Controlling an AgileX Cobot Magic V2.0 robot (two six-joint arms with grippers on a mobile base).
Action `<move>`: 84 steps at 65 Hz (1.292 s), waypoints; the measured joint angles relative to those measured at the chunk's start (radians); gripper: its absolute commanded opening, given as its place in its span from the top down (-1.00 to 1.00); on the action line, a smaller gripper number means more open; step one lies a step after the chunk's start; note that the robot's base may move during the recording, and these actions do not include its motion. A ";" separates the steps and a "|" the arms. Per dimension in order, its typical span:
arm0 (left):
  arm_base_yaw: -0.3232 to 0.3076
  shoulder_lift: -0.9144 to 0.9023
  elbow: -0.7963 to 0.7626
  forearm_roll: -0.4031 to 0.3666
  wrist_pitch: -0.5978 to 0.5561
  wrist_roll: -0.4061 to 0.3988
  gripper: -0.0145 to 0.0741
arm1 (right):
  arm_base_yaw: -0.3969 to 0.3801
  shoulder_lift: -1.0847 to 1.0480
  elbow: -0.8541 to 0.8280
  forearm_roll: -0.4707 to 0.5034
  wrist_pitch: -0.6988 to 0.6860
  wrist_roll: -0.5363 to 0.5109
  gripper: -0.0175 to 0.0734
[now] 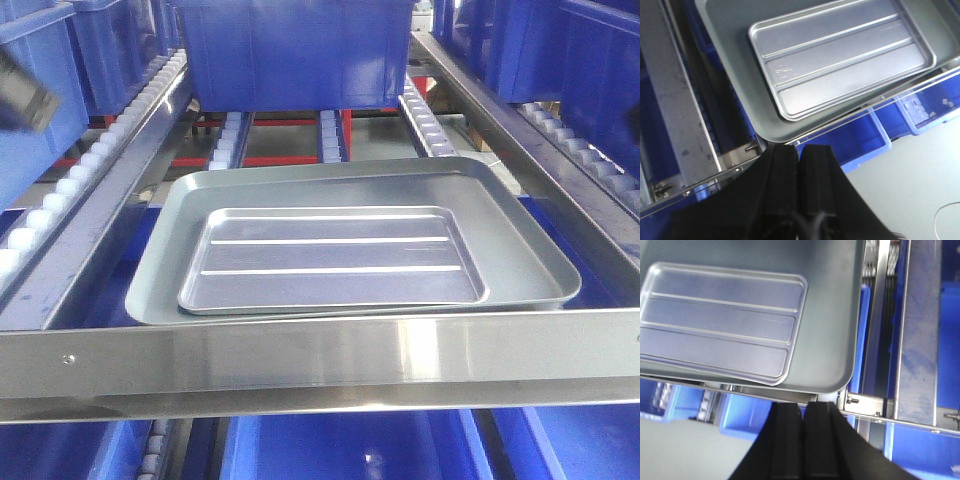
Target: Grab silver tray and stack on right shelf
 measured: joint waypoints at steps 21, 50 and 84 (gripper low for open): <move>-0.020 -0.183 0.244 0.029 -0.319 0.000 0.85 | 0.000 -0.240 0.204 -0.002 -0.172 -0.010 0.49; -0.020 -0.089 0.248 0.031 -0.337 0.000 0.85 | 0.000 -0.244 0.204 -0.002 -0.174 -0.010 0.49; 0.015 -0.271 0.299 -0.449 -0.356 0.676 0.85 | 0.000 -0.244 0.204 -0.003 -0.175 -0.012 0.49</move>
